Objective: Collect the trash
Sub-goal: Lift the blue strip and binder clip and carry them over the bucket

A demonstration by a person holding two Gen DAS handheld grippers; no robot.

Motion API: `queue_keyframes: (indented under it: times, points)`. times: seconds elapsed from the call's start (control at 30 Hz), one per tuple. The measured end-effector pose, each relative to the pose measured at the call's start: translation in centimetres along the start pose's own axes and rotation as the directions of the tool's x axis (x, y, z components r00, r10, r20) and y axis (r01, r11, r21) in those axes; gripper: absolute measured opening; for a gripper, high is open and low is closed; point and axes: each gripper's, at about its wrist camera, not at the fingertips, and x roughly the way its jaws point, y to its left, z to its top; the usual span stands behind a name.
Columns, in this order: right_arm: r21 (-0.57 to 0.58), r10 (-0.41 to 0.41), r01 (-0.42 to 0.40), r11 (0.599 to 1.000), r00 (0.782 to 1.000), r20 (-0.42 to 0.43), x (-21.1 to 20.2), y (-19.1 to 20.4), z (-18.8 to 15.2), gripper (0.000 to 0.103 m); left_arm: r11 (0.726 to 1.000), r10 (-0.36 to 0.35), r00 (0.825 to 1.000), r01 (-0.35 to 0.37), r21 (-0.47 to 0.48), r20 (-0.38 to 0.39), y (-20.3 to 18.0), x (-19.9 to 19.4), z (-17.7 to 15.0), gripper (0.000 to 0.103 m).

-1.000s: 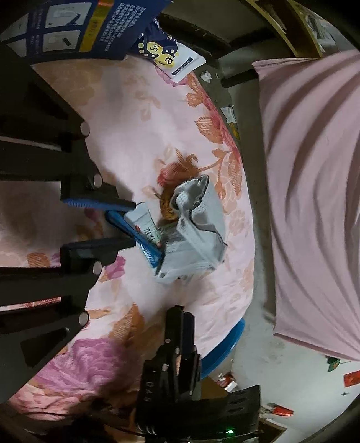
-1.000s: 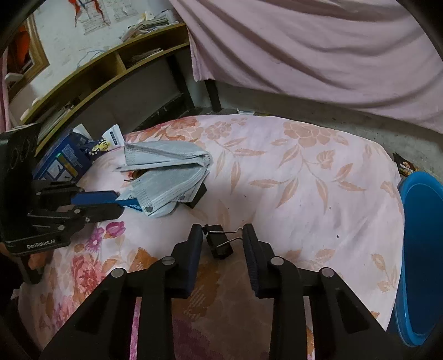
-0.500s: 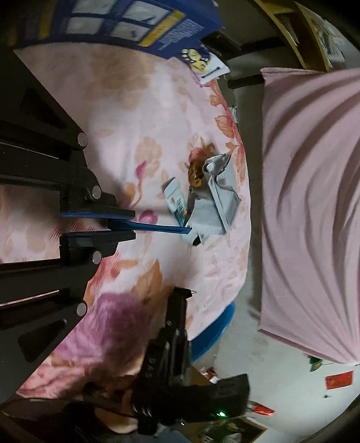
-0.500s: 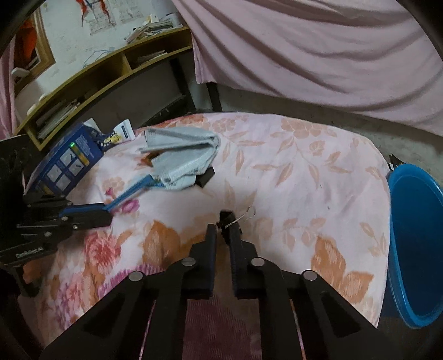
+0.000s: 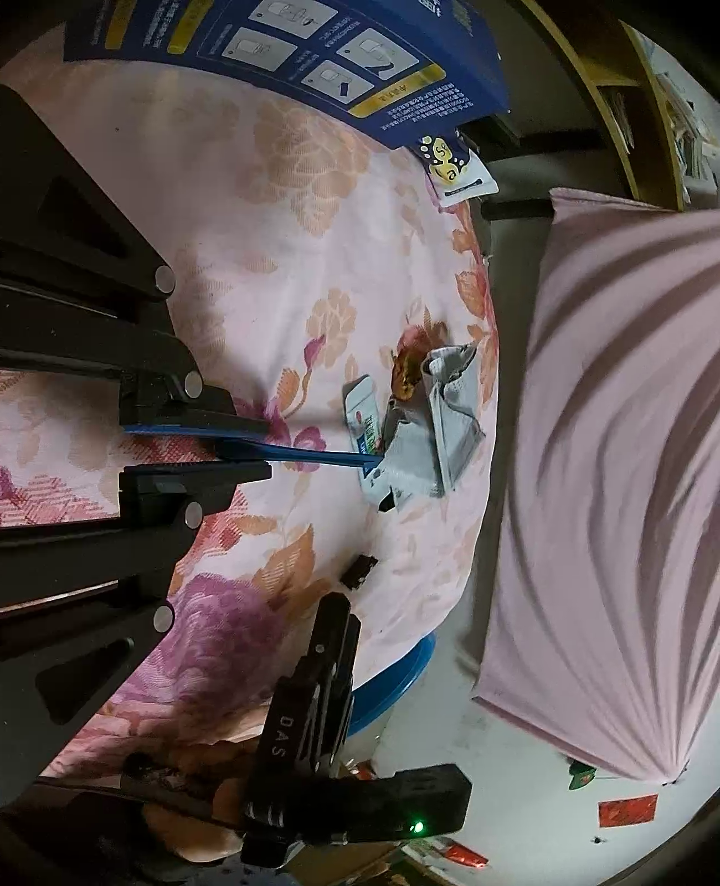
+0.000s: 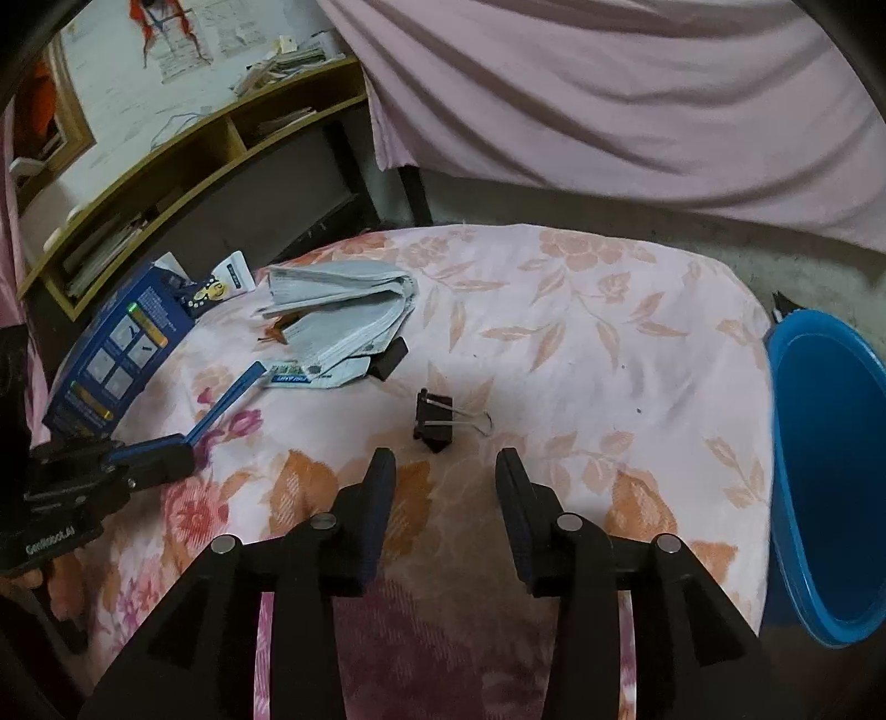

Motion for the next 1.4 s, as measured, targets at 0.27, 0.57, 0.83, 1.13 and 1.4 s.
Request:
queue_keyframes:
  times: [0.27, 0.57, 0.83, 1.13, 1.4]
  points:
    - [-0.021, -0.020, 0.019, 1.000, 0.998, -0.056, 3.0, -0.6, 2.3, 0.033, 1.000, 0.006, 1.000, -0.005, -0.027, 0.007, 0.5, -0.1, 0.1, 0.005]
    - [-0.107, -0.054, 0.048, 0.993, 0.997, -0.055, 2.6, 0.3, 1.6, 0.016, 1.000, 0.006, 1.000, -0.005, -0.031, 0.023, 0.2, -0.8, -0.1, 0.005]
    - [-0.129, -0.043, 0.063, 0.990, 0.987, 0.153, -2.3, 0.6, 0.5, 0.011, 0.999, -0.017, 0.996, 0.019, -0.027, 0.091, -0.7, -2.0, 0.3, 0.005]
    - [-0.120, -0.018, 0.096, 0.988, 0.847, 0.531, -11.6, 1.3, -0.3, 0.011, 0.997, -0.079, 0.931, 0.065, 0.051, 0.357, -5.7, -5.5, 2.6, 0.005]
    - [-0.086, -0.060, 0.199, 0.976, 0.628, 0.776, -19.7, -0.1, -1.5, 0.011, 0.977, -0.202, 0.794, 0.120, 0.178, 0.574, -12.2, -8.3, 5.7, 0.005]
